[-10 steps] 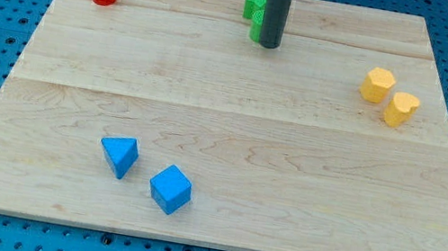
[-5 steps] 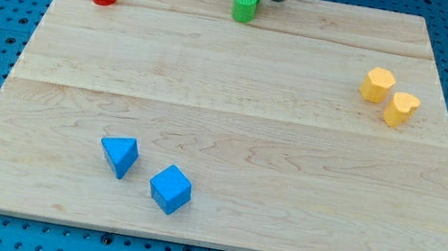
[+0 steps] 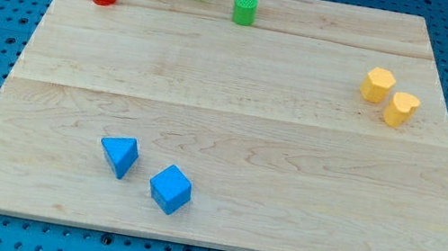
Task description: Move the green blocks to the top center
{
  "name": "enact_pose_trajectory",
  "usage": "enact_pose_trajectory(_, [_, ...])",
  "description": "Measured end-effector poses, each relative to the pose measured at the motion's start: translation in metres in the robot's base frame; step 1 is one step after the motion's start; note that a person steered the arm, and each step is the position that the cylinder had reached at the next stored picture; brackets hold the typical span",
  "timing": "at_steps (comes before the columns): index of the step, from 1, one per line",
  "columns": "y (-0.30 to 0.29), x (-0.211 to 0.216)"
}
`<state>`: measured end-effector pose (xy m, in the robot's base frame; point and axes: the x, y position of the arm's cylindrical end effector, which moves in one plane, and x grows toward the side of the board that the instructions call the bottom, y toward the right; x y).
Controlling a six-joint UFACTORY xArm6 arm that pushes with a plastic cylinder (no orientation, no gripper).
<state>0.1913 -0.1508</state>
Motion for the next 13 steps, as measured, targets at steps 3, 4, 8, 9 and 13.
enact_pose_trajectory(3, [0.115,0.105])
enact_pose_trajectory(4, [0.155,0.134])
enact_pose_trajectory(8, [0.132,0.002])
enact_pose_trajectory(9, [0.104,0.059])
enact_pose_trajectory(13, [0.009,0.002])
